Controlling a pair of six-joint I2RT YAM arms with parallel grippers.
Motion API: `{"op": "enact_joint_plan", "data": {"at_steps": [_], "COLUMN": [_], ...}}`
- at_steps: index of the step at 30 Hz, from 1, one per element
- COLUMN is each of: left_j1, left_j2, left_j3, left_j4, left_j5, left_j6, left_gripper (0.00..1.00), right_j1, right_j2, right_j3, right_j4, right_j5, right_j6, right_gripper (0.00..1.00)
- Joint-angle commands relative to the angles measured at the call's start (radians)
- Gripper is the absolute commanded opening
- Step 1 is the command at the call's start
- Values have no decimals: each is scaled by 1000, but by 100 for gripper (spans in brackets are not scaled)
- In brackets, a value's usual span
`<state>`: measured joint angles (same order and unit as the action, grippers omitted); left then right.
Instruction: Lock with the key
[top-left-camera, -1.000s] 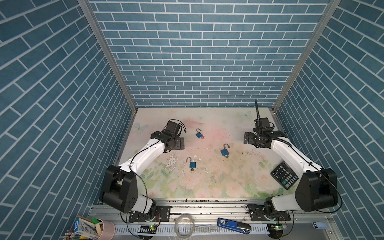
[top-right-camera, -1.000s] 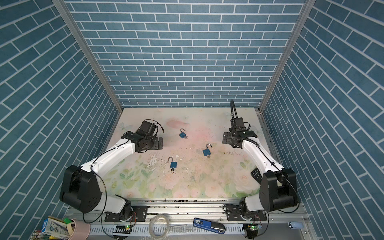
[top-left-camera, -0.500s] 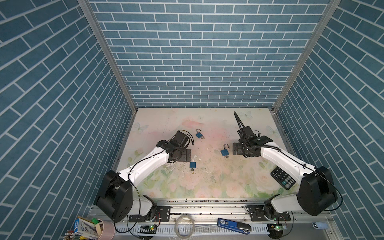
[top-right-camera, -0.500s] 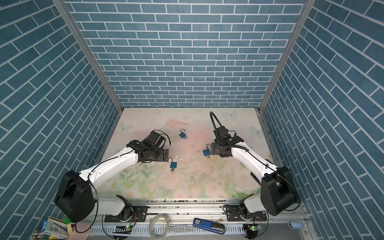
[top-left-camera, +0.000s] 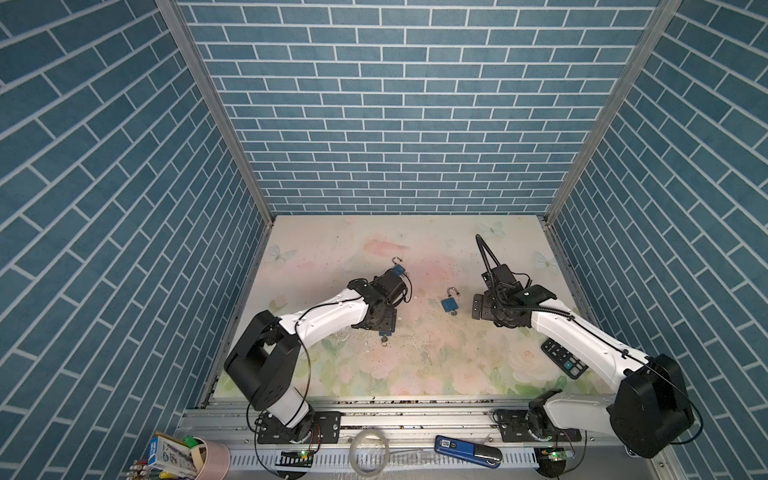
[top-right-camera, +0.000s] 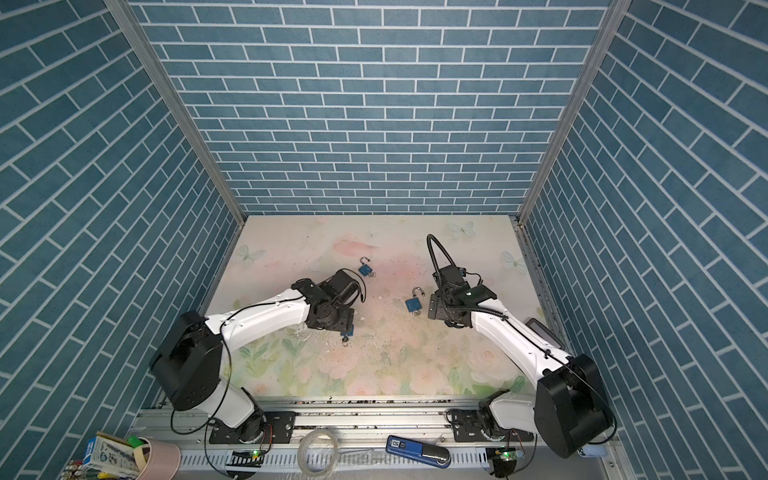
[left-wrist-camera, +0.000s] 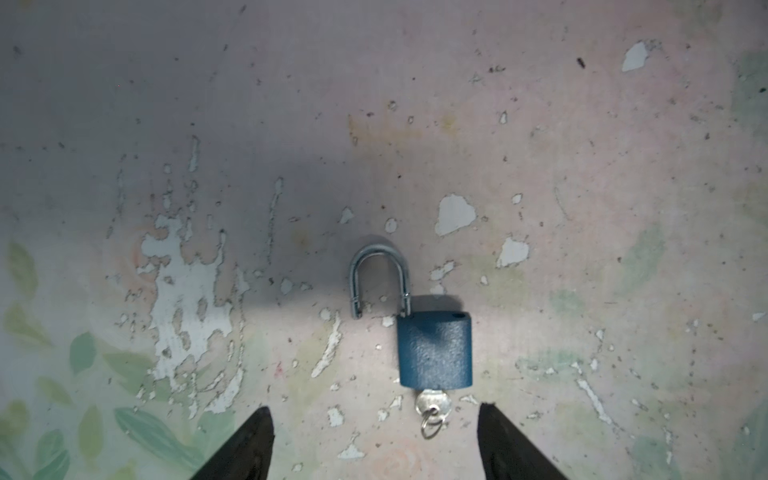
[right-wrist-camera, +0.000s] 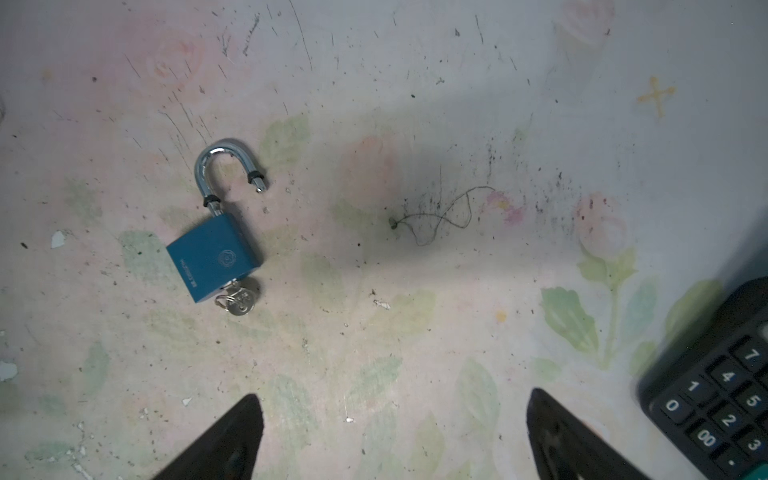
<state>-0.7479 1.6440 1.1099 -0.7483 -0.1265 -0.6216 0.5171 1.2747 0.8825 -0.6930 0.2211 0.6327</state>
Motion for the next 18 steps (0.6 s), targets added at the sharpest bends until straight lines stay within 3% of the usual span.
{"op": "enact_joint_plan", "data": {"at_steps": [1, 18], "left_j1": [-28, -43], "left_j2": [75, 205], "left_j3": [69, 123], "left_j4": [-40, -19], "left_j5": [-3, 20], "left_j6": [-41, -86], "left_gripper": [75, 67], "right_j1": [0, -51], "right_j2": [-44, -141], "right_j3": [-24, -81], "right_j4": [-32, -28], "right_j5": [-3, -31], "right_j6": [41, 36], "right_gripper": [99, 99]}}
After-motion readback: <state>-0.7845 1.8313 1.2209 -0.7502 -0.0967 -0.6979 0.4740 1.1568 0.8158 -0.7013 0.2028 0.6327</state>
